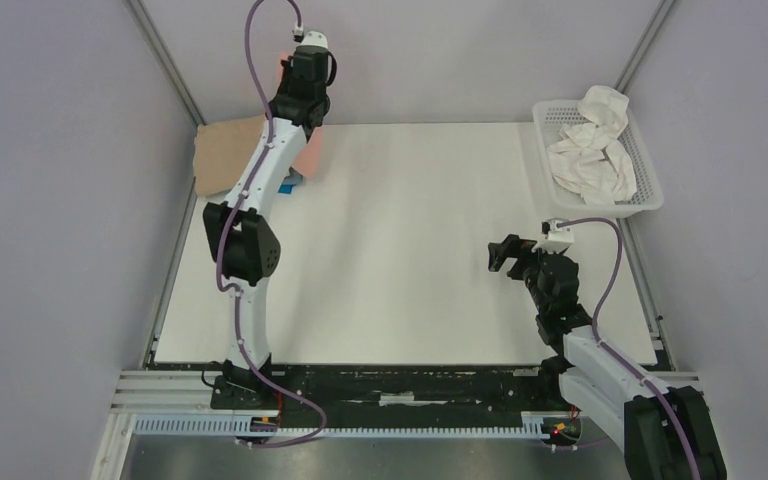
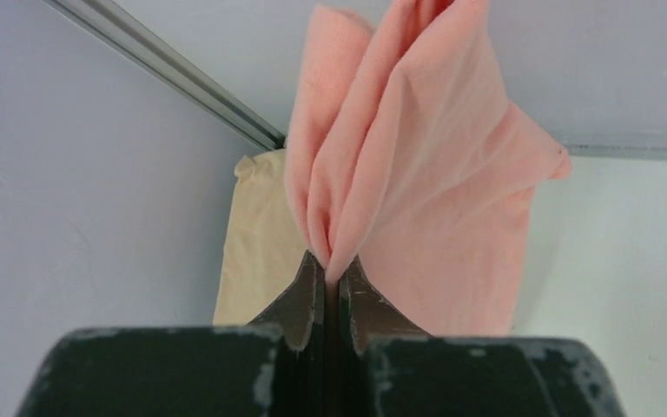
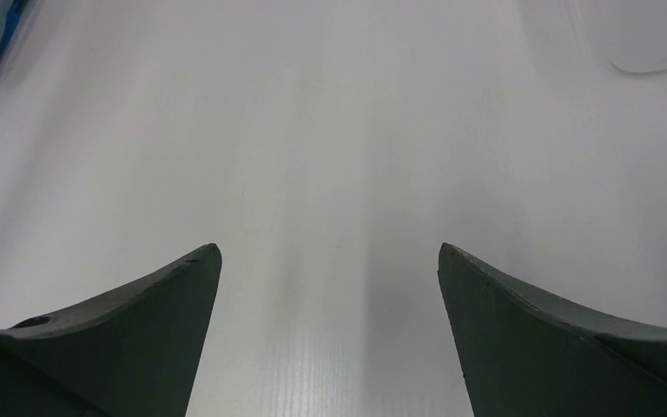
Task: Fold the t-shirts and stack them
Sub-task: Put the neatly folded tshirt into the corner of the board with the left arm
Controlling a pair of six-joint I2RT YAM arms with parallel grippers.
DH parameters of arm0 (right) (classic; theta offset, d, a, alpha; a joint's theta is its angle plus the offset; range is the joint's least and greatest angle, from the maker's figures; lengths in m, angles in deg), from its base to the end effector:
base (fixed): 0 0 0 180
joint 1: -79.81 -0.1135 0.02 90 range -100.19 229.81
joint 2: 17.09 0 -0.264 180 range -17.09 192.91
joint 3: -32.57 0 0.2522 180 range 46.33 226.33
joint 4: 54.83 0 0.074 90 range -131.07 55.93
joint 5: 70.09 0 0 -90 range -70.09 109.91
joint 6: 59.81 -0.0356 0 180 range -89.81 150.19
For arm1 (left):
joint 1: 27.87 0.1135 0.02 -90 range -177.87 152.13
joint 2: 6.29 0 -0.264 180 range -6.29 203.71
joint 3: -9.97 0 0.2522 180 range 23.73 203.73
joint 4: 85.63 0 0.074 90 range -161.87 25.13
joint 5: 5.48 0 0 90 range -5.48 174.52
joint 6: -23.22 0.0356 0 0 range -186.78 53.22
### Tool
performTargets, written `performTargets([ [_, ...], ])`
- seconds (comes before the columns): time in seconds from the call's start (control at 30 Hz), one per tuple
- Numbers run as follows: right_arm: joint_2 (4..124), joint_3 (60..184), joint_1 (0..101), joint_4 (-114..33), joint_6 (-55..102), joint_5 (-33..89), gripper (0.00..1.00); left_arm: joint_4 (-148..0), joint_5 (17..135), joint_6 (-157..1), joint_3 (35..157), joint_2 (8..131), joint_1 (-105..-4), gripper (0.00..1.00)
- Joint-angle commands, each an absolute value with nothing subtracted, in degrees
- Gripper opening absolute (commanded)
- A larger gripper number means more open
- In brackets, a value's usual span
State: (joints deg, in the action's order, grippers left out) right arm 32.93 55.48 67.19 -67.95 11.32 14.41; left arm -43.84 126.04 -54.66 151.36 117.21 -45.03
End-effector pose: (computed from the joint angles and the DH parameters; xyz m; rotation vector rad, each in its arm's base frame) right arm 0.1774 0.0362 0.1744 0.1677 1.8165 0.3023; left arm 0.4825 -0.1243 0.3703 0.0265 1.9331 0.6571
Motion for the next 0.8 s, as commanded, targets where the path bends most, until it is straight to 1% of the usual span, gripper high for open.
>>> performTargets([
  [0.0,33.4,56.7,67.2,-68.9,11.4,12.9,0.98,-42.5,125.3,-53.5,156.9,116.4,-44.2,0.02],
  [0.3,34.2,57.2,67.2,-68.2,11.3,12.5,0.98,-42.3,121.8,-57.9,157.2,118.6,-39.4,0.02],
  [0.5,35.3,57.8,67.2,-67.9,11.3,12.3,0.98,-42.6,120.6,-59.0,159.9,123.0,-34.0,0.02],
  [0.67,36.4,57.9,67.2,-68.2,11.3,12.0,0.98,-44.3,116.0,-62.3,159.4,125.5,-28.3,0.02],
  [0.77,37.0,58.0,67.2,-68.3,11.2,12.2,0.98,-46.4,115.9,-62.6,159.5,127.6,-25.1,0.02],
])
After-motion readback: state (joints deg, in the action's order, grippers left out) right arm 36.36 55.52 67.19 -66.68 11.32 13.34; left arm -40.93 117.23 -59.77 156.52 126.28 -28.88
